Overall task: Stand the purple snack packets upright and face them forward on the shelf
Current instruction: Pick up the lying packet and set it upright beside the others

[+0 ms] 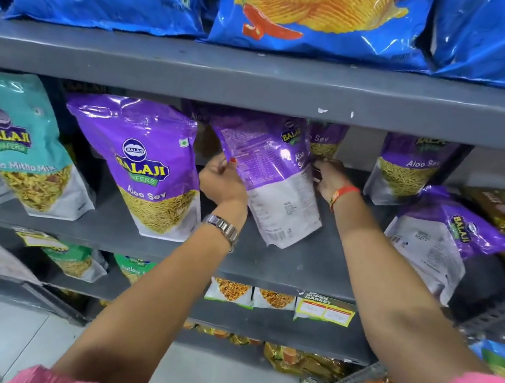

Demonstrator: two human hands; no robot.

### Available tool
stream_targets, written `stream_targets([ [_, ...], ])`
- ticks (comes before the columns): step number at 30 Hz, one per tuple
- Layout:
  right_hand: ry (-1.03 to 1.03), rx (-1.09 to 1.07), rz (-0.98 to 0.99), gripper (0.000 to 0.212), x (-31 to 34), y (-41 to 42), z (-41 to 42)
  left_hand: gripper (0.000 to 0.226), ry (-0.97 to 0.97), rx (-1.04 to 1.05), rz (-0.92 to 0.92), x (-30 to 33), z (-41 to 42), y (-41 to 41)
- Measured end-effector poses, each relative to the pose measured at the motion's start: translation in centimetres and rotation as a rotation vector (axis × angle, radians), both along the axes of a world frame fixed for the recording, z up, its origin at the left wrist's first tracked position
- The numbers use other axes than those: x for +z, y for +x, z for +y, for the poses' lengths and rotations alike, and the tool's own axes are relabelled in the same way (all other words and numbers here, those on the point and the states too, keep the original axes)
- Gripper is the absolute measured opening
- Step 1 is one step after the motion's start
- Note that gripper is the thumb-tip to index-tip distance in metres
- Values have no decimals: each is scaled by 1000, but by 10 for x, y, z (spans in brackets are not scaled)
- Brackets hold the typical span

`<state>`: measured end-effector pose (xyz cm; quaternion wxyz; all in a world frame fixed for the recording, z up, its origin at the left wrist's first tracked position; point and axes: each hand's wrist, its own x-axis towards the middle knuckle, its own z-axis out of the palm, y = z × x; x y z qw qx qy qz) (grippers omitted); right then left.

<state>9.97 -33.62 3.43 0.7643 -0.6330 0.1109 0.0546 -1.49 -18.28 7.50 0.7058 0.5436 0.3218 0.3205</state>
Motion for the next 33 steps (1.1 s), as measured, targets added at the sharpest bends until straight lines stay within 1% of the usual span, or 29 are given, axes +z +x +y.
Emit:
stream_targets([
  [3, 98, 21, -16, 41, -4, -12, -6, 25, 131, -26, -32, 7, 0, 4],
  [5, 167, 20, -18, 40, -12, -20, -9, 27, 157, -25, -70, 7, 1, 8],
  [9, 324, -57, -23, 32, -27, -34, -12, 31, 117, -130, -130, 0, 6, 17],
  [12, 342, -85, -51, 31, -29, -39, -10, 31, 72, -166, -170, -9, 13, 22],
  [18, 317, -96, -82, 28, -24, -42, -9, 30, -4, -167, -180, -19, 16, 32],
  [23, 302, -102, -83, 26, -25, -47, -11, 34, 6, -115, -190, -16, 15, 30],
  [25, 276, -102, -88, 29, -26, -50, -13, 36, 38, -88, -201, -19, 12, 26],
  [26, 251, -90, -96, 31, -27, -52, -14, 34, 80, -85, -191, -21, 10, 23],
  [28, 173, -47, -111, 34, -29, -57, -18, 25, 214, -88, -113, -26, 3, 18],
  [30, 109, -15, -113, 33, -31, -63, -21, 33, 277, -152, -90, -34, -5, 11],
  [31, 84, -6, -110, 32, -32, -66, -21, 34, 284, -225, -101, -37, -10, 8],
  [33, 33, 14, -104, 30, -33, -74, -17, 28, 322, -410, -98, -45, -19, 1],
])
